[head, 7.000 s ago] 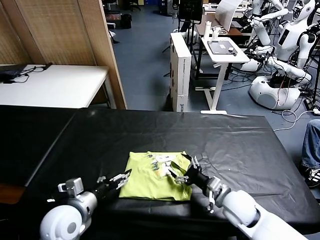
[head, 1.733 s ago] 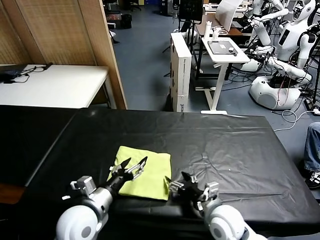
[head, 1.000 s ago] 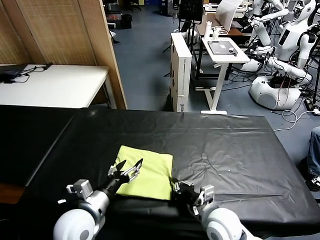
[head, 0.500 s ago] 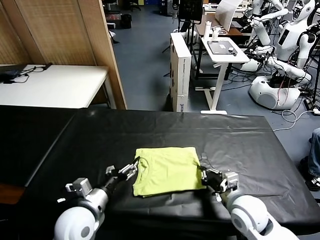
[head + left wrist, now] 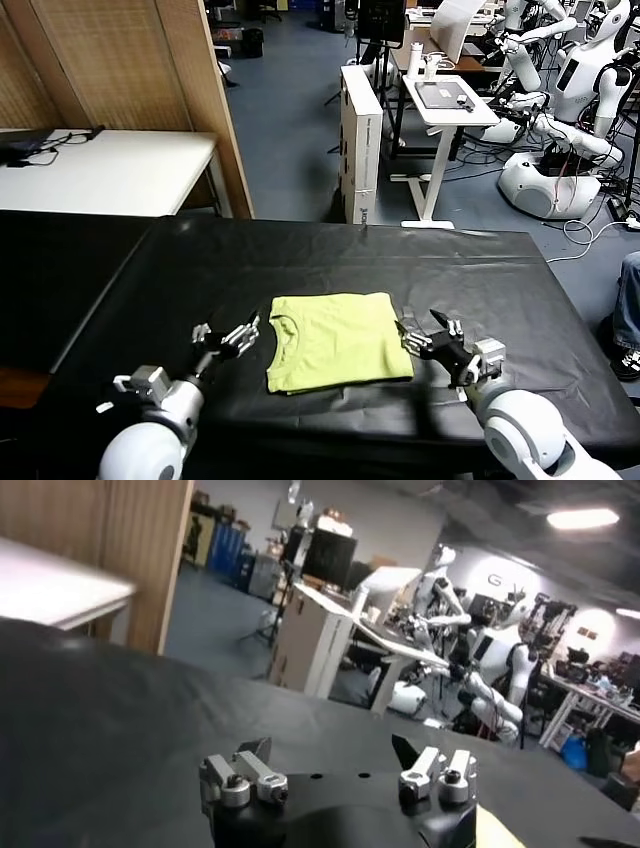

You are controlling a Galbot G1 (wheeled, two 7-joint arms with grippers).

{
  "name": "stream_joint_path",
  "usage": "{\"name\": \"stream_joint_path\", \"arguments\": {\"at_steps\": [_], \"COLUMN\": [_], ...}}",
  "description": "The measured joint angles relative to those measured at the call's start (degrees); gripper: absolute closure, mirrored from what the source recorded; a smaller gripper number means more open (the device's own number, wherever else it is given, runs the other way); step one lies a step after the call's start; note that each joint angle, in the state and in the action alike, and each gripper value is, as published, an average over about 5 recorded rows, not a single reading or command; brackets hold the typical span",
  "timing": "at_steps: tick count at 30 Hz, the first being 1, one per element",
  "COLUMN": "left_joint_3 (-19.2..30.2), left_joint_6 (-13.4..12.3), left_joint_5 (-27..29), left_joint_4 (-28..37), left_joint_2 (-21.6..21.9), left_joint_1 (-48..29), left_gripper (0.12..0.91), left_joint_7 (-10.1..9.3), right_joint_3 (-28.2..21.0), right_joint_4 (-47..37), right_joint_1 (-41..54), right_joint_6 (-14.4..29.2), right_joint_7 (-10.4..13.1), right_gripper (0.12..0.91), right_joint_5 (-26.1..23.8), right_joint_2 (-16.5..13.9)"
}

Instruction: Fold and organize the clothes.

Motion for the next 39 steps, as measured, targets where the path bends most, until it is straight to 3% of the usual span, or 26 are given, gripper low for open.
{"name": "stream_joint_path", "arguments": {"at_steps": [4,11,20,29,39], "left_joint_3": [-1.44,-5.35,-9.96,-11.84,-11.66], "left_joint_6": [-1.75,-2.08,-4.38,-4.39,-4.25], "left_joint_5": [0.8,1.67,1.42,2.14,2.48], "left_joint_4": [-1.0,-3.75,-7.03,-8.02,-7.44], "left_joint_2": [0.55,0.71,2.07,2.47,2.14], "left_joint_1": [2.48,8.78,18.03,23.01,23.52], "left_gripper": [0.123,0.123,0.123,0.123,0.123], "left_joint_7": [-0.46,-0.32,-0.16,-0.23,-0.22], "right_joint_3": [2.85,8.37,12.94,15.21,16.03], "right_joint_4": [1.14,3.33,6.81,11.54,12.49], "right_joint_1": [-3.58,-14.3,-26.17,-38.05,-42.58], "right_joint_6": [6.51,17.46,25.04,27.48,25.44], "right_joint_7": [-0.84,-1.72,-0.68,2.8,4.05], "right_gripper": [0.119,0.118,0.118,0.118,0.118], "right_joint_5": [-3.26,-9.5,-17.5,-22.08,-20.24], "right_joint_2": [1.25,3.85,7.8,11.24,12.46]}}
